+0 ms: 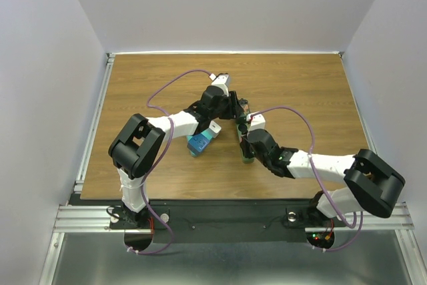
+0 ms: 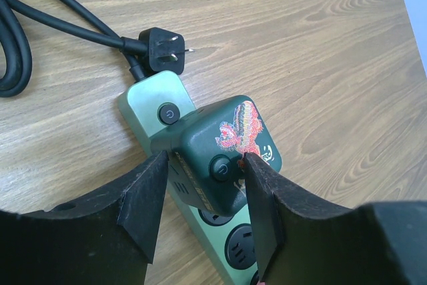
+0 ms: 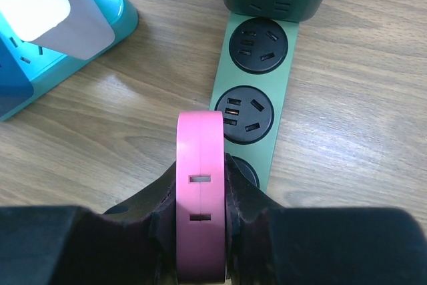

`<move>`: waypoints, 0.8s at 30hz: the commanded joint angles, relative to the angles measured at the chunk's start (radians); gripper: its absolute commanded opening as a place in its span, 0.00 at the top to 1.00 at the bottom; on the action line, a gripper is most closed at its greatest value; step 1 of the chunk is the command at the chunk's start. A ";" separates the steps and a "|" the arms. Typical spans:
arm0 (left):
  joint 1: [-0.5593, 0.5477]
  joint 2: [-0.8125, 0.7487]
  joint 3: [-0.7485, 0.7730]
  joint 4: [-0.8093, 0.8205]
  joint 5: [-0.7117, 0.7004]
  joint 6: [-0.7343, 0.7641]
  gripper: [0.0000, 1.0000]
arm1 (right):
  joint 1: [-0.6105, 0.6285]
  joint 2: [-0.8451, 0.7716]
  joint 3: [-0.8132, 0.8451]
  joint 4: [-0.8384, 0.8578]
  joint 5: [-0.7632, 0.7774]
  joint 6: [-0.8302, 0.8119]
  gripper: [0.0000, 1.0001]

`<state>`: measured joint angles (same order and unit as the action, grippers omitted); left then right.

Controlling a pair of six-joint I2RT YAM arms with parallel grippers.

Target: Insert the plug

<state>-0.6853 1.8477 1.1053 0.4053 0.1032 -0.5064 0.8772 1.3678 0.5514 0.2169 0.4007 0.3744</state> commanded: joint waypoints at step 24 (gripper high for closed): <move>0.006 -0.013 -0.015 -0.106 0.004 0.049 0.42 | 0.019 0.005 -0.019 -0.016 0.090 0.043 1.00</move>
<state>-0.6849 1.8477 1.1057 0.4042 0.1059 -0.5014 0.8848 1.3506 0.5392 0.1947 0.4679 0.4011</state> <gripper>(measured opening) 0.588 0.266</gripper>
